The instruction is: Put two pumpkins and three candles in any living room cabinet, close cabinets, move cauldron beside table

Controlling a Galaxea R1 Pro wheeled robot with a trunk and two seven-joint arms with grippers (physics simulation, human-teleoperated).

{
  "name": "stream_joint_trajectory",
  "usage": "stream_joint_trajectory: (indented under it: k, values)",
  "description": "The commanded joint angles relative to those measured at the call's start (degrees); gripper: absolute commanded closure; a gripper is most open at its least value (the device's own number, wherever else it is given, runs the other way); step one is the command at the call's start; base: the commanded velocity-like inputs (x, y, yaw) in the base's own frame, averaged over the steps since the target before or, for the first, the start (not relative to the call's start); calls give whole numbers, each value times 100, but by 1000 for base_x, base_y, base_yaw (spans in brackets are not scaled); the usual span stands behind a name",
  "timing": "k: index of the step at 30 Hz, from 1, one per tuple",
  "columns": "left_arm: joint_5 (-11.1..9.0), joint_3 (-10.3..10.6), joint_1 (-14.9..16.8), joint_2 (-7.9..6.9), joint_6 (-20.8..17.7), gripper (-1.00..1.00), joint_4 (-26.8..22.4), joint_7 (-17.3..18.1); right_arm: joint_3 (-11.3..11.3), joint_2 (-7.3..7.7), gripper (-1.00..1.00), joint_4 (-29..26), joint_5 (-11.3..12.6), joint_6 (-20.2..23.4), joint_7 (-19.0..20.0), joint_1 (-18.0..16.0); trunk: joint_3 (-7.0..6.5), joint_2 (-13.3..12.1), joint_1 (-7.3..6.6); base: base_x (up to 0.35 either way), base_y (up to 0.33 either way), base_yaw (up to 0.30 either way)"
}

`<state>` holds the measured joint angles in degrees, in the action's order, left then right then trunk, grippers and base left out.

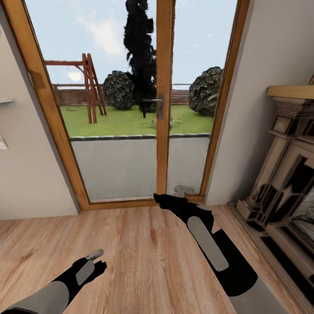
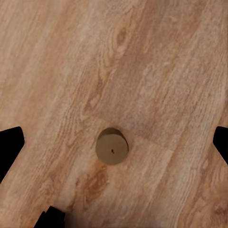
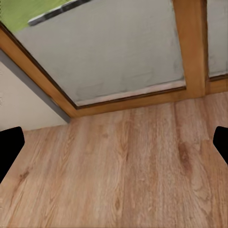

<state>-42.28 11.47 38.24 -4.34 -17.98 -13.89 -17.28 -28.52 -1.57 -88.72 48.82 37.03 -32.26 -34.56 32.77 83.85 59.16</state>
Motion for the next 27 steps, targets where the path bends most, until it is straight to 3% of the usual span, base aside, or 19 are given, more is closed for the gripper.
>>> stream_joint_trajectory:
  k: [1,5,18,23,27]
  values:
    - [-57,48,0,-6,-26,-100,-17,-38,-5,-2,-100,-6,55,7,-57,-7,6,3,1,51,304,0]
    - [-42,48,0,-6,-24,-100,-17,-38,-4,-2,-100,-6,57,7,-52,-7,6,3,1,24,199,0]
    - [-29,39,0,-4,-22,-100,-17,-31,-8,-2,-100,-5,71,13,-44,-7,6,3,1,1,10,0]
    - [-15,37,-8,-23,-14,-100,-17,11,2,-8,-100,-2,88,2,-3,-7,96,204,111,0,0,0]
    - [-4,33,-9,-75,-12,-100,-17,173,4,-9,-100,4,83,-30,371,-7,168,364,198,0,0,0]
